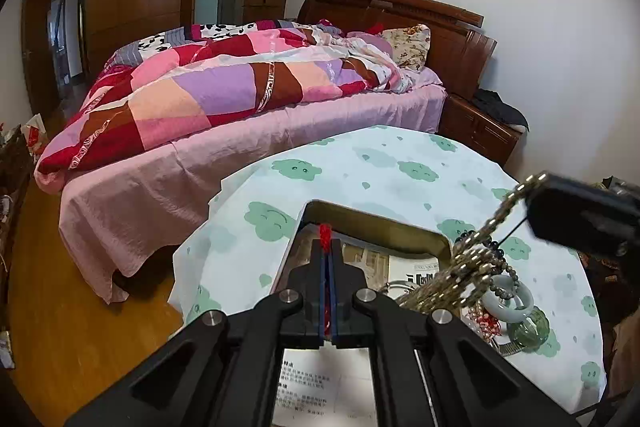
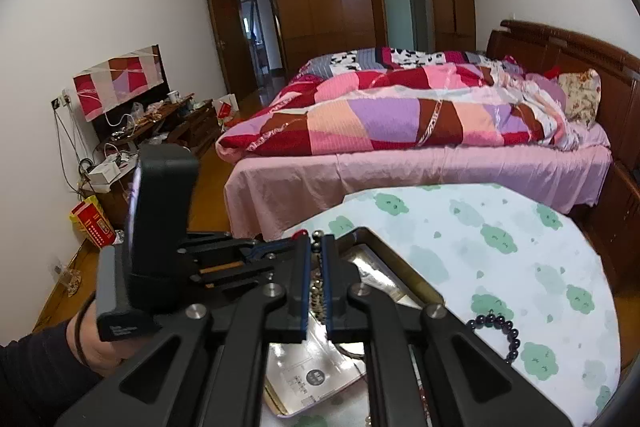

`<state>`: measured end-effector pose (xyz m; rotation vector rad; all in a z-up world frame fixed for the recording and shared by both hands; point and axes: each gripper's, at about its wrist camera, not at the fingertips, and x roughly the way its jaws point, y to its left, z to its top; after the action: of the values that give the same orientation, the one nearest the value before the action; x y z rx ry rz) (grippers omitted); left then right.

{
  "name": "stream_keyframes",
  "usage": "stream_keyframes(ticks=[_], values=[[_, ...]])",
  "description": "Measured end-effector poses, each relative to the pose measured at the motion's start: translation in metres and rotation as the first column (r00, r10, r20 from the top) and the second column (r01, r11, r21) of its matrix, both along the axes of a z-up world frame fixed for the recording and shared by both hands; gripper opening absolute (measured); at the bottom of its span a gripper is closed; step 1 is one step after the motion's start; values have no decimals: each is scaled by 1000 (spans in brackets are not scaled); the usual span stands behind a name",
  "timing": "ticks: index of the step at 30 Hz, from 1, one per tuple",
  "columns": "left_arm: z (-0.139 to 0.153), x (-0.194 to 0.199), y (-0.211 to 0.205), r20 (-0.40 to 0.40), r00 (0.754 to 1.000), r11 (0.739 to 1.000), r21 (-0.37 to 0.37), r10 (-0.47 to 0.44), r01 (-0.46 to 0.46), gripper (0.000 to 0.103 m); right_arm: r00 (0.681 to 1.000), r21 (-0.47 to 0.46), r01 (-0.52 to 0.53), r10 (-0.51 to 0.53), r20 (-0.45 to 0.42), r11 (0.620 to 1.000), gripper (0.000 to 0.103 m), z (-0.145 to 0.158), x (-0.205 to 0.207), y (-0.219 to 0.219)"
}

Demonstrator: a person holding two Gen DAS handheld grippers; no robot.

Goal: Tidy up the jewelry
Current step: 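Carry the red cord and gold chain over the tin box and open both grippers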

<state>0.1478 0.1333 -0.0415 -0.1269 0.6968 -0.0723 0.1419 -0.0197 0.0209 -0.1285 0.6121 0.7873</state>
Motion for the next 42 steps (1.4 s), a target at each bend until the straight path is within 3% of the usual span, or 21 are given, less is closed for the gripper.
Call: stream_keyframes(ticks=[20,37,39,41,42], values=[[8,22,7,-2,996,995,-44,-89,89,0,997,1,56,-55,-53,998,7,-5,65,-7],[-17,34,-11,-84,989,992,16,-124,126,3,978,-95,53,-71,-197,994,9,-58,93,-21],[-18,33,-13,-93,988,992,31,-119,122,15,975,-105,55,-76,-209,993,9,-62,95,-24],[-18,30,-14,-86,991,993,50,-101,105,66,972,-107,58,-81,-222,993,13,-64,96,-28],[-17,28,-13,-67,994,994,57,-89,93,75,970,-108,62,-85,-226,992,15,-64,96,-30]])
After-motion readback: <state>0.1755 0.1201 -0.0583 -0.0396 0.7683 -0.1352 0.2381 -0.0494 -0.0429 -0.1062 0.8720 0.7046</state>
